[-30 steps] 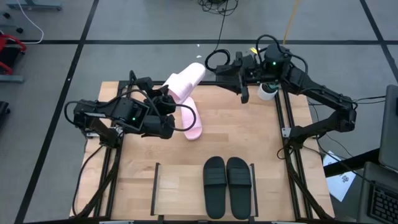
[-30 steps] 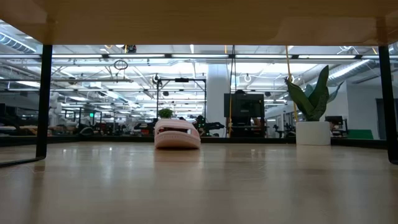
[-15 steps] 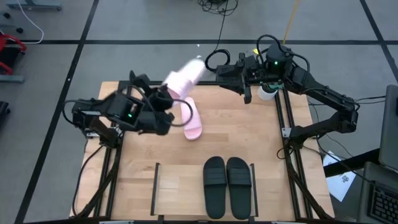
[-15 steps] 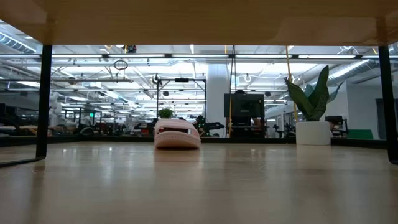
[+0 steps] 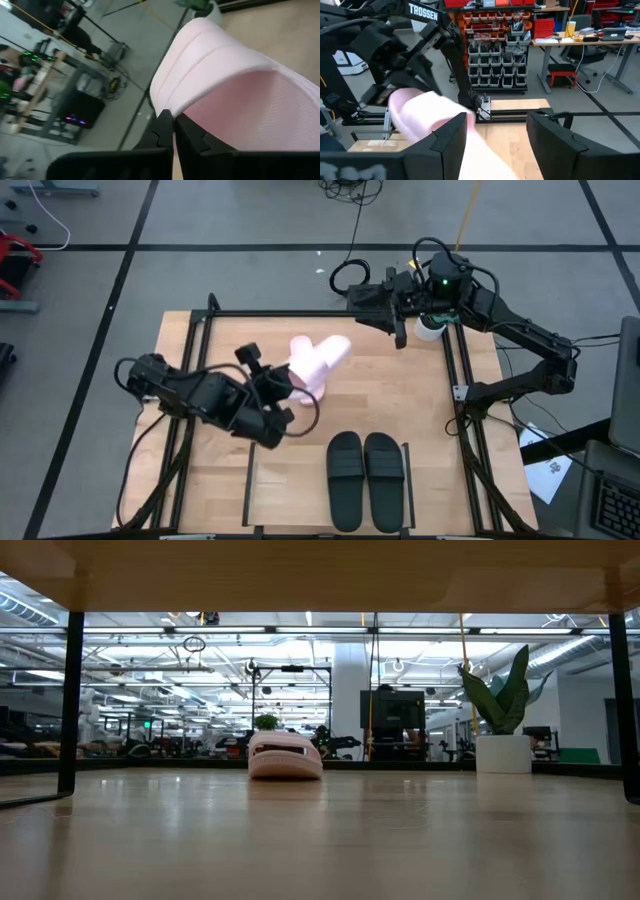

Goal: Pick and place slides into the shelf
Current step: Put the left pink slipper on the shelf

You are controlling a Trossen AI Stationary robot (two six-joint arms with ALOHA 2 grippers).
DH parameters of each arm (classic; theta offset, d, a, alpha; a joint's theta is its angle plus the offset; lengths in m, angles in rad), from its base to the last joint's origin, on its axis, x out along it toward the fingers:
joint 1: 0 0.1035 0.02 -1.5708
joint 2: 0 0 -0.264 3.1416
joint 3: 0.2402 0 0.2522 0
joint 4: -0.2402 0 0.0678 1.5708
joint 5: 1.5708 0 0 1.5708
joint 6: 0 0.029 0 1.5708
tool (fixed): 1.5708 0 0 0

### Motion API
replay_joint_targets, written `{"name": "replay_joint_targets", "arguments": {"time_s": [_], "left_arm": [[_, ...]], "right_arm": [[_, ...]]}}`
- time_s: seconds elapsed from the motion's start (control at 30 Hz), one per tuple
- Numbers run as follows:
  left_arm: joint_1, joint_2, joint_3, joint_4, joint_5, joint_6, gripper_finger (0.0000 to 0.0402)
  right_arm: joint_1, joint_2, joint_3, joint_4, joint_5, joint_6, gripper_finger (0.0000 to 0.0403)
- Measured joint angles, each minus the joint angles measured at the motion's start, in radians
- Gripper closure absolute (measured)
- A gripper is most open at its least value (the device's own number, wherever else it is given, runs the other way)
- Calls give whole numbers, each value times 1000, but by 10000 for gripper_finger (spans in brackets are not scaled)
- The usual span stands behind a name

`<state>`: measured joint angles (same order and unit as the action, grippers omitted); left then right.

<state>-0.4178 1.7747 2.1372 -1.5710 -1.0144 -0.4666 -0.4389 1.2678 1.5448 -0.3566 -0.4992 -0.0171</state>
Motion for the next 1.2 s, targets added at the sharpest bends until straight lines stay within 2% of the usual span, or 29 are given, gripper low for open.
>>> {"name": "replay_joint_targets", "arguments": {"time_s": [0.27,0.37,0.53,0.73,1.0,1.2], "left_arm": [[-45,8,0,0,22,-73,401],[-43,8,0,0,19,-63,401],[-23,8,0,0,20,1,401],[4,8,0,-1,9,51,401],[26,8,0,0,-3,91,401],[25,8,0,0,-7,111,401]], "right_arm": [[0,-2,0,-96,-16,6,206],[2,-2,0,-144,-103,24,206],[9,-2,0,-113,-241,135,206],[36,13,0,-103,-241,163,206],[76,103,0,-60,-239,138,204],[52,106,0,-58,-246,160,163]]}}
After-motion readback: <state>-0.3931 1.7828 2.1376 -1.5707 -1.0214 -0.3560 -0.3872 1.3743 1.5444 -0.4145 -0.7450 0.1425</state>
